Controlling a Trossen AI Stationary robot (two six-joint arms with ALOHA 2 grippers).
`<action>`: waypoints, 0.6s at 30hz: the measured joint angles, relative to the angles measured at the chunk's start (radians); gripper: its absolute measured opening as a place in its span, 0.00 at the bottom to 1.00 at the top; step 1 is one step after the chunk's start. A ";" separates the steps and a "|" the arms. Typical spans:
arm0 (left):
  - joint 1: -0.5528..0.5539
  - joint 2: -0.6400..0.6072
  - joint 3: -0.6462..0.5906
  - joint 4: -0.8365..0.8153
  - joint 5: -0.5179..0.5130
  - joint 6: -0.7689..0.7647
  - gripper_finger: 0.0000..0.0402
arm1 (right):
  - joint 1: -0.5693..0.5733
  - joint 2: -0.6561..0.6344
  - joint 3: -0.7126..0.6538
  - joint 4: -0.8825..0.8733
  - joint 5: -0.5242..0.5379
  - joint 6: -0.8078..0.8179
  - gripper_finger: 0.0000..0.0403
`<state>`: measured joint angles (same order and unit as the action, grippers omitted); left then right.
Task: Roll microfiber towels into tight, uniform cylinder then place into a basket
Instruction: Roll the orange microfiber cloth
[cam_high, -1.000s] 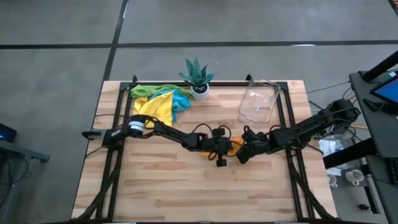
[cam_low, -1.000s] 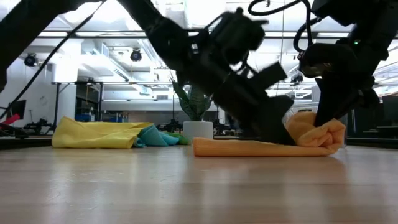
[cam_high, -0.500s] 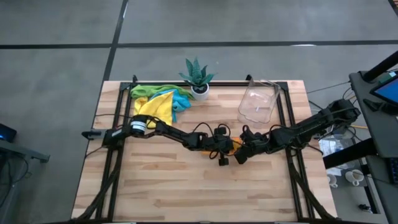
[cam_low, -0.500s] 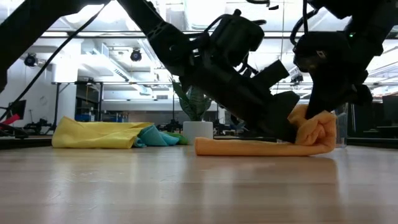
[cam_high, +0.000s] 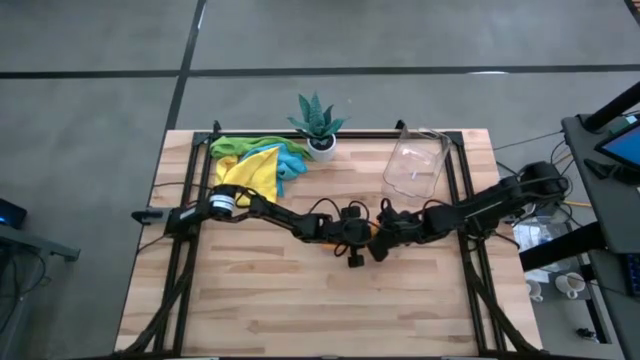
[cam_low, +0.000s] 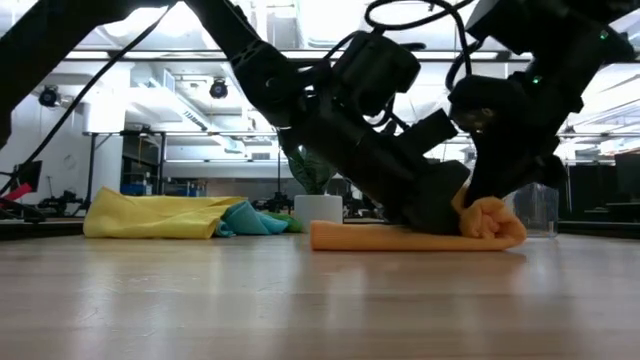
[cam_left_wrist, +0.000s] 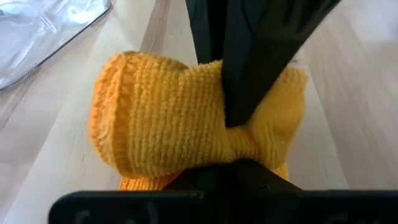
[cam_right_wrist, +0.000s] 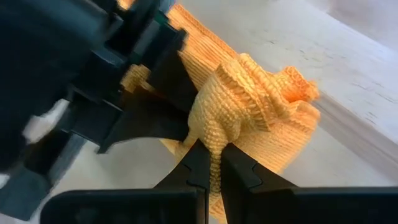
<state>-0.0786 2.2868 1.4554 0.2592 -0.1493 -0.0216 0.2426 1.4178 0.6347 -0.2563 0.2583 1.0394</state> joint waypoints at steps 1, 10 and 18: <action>0.000 0.000 -0.001 0.003 0.000 0.000 0.00 | -0.001 0.006 0.000 0.010 -0.001 -0.008 0.03; -0.001 0.000 -0.005 0.006 -0.001 0.001 0.00 | -0.007 0.019 0.000 0.033 -0.002 -0.028 0.03; -0.001 -0.013 0.000 -0.016 -0.005 0.009 0.00 | -0.008 0.019 0.000 0.038 0.002 -0.031 0.03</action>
<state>-0.0795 2.2741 1.4551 0.2433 -0.1539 -0.0124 0.2348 1.4368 0.6342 -0.2184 0.2600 1.0081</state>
